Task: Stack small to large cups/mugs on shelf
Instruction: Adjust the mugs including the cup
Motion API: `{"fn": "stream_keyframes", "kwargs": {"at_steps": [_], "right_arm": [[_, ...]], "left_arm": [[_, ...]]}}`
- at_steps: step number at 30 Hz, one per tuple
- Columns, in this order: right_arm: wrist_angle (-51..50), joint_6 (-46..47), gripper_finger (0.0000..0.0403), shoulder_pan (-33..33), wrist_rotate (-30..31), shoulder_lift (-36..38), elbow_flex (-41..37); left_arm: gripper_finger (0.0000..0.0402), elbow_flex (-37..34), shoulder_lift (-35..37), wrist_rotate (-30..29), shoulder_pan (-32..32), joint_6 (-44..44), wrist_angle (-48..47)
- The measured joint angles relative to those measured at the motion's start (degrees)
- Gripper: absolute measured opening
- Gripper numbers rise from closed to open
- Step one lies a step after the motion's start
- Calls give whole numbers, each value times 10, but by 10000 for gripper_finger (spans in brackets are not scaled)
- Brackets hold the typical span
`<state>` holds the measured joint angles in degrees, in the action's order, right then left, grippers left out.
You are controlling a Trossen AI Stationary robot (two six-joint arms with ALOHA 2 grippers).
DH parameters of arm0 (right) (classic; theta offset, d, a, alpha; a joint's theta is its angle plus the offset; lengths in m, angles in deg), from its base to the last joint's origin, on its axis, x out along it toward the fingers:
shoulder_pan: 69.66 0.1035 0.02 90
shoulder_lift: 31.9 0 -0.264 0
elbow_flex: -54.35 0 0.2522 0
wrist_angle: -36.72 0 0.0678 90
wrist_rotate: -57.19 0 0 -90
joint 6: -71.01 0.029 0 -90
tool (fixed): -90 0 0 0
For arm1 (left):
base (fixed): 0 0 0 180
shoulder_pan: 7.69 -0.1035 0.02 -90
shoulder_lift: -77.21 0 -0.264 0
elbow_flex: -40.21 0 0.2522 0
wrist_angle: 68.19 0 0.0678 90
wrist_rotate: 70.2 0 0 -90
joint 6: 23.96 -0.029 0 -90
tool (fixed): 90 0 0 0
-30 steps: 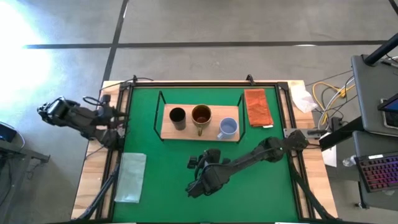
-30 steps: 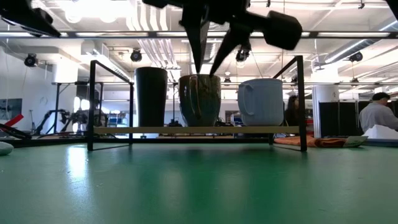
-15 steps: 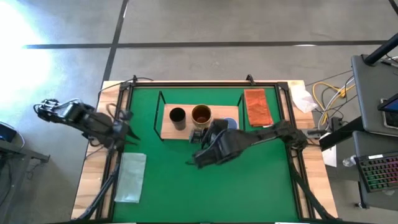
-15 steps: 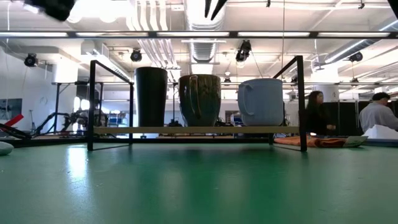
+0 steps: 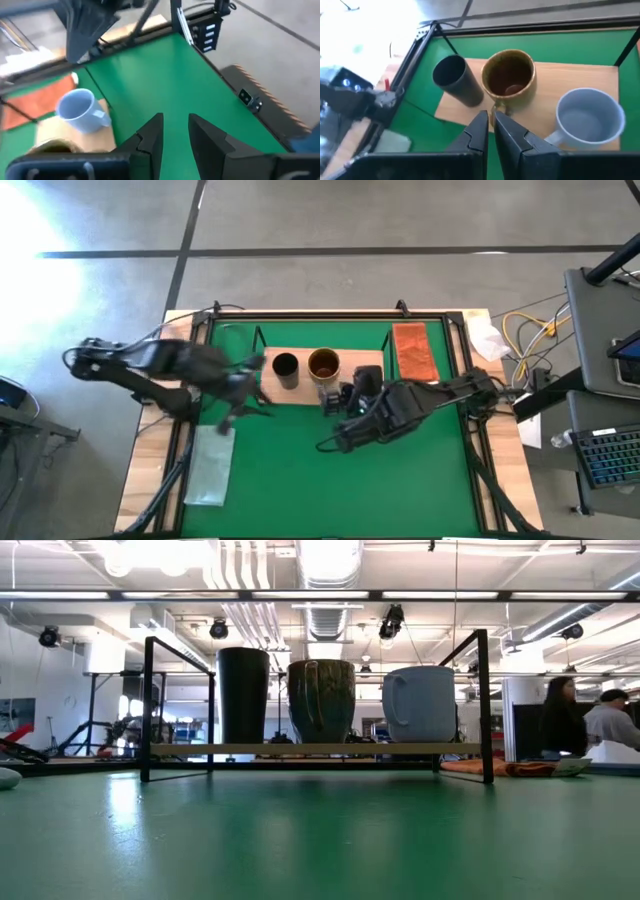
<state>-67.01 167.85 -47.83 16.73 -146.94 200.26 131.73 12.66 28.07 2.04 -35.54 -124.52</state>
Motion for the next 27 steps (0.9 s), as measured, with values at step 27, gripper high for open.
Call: {"fn": "stream_keyframes", "kwargs": {"at_steps": [27], "right_arm": [[93, 164, 22, 165, -150, 167, -363]], "left_arm": [[34, 292, -495, 232, -289, -46, 70]]}}
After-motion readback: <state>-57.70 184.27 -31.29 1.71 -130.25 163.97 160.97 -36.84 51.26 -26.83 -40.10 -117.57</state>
